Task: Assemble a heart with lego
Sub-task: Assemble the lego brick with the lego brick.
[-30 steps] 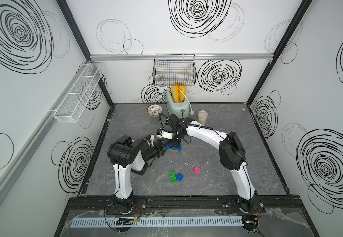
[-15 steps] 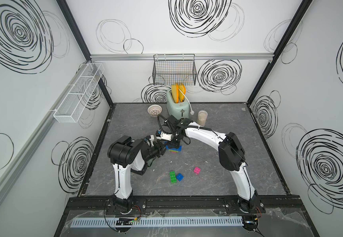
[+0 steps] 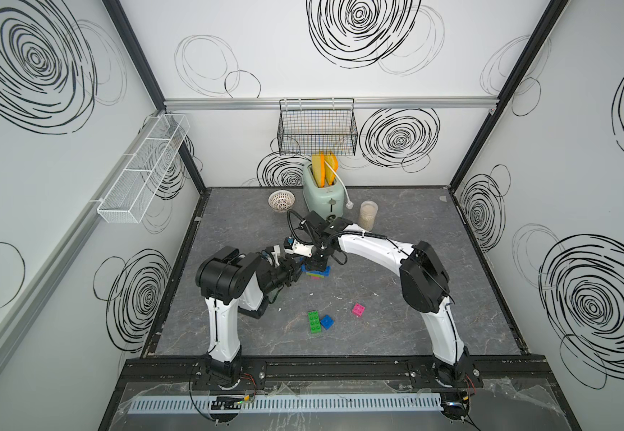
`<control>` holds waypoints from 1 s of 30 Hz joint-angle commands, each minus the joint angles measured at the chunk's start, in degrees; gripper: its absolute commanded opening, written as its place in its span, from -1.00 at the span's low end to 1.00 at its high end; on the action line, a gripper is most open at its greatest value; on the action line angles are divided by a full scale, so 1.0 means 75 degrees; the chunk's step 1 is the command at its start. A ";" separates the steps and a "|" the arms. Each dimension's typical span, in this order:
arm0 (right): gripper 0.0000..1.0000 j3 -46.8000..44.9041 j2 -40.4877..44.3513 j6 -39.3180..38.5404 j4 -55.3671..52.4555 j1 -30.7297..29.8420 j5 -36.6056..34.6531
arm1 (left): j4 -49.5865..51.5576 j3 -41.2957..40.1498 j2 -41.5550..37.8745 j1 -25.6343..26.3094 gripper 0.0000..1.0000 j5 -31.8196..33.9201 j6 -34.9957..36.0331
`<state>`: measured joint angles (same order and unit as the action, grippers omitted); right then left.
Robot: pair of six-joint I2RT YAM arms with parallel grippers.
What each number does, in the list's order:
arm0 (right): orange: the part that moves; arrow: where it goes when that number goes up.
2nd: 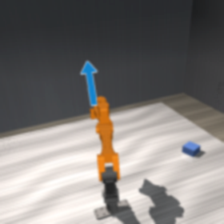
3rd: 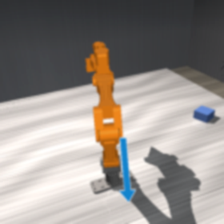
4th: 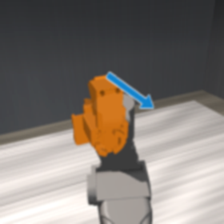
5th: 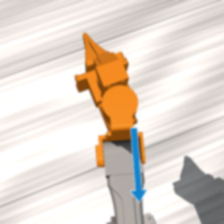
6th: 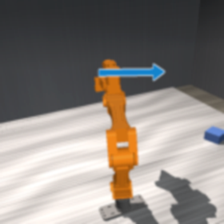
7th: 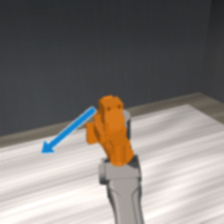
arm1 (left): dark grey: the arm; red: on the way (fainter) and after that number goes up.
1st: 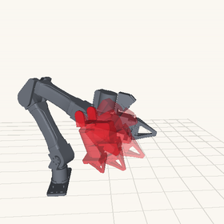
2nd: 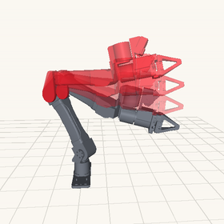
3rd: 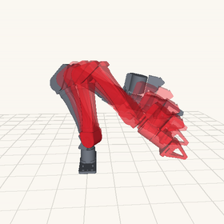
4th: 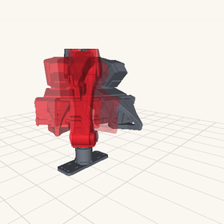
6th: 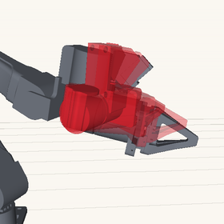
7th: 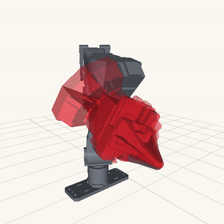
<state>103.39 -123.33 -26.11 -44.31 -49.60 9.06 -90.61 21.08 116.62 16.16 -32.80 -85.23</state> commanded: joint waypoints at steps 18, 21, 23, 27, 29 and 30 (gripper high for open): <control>-0.54 -0.2493 0.0943 0.0252 0.2014 -0.0054 -0.0472 | -0.1785 0.0126 0.0142 0.0190 0.13 -0.0301 -0.0226; -0.54 -0.2617 0.1009 0.0294 0.2190 -0.0022 -0.0497 | -0.1782 0.0109 0.0132 0.0230 0.19 -0.0297 -0.0229; -0.54 -0.2676 0.1039 0.0322 0.2293 -0.0030 -0.0518 | -0.1785 0.0099 0.0131 0.0225 0.24 -0.0315 -0.0237; -0.54 -0.2692 0.1037 0.0312 0.2321 -0.0020 -0.0547 | -0.1785 0.0063 0.0142 0.0247 0.21 -0.0323 -0.0284; -0.54 -0.2689 0.1025 0.0304 0.2282 -0.0015 -0.0578 | -0.1782 0.0040 0.0119 0.0255 0.13 -0.0313 -0.0284; -0.54 -0.2689 0.1026 0.0307 0.2282 -0.0018 -0.0614 | -0.1783 0.0041 0.0119 0.0264 0.09 -0.0303 -0.0284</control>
<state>85.32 -113.97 -23.64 -24.97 -49.71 6.61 -90.87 21.23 116.73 17.21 -33.36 -86.21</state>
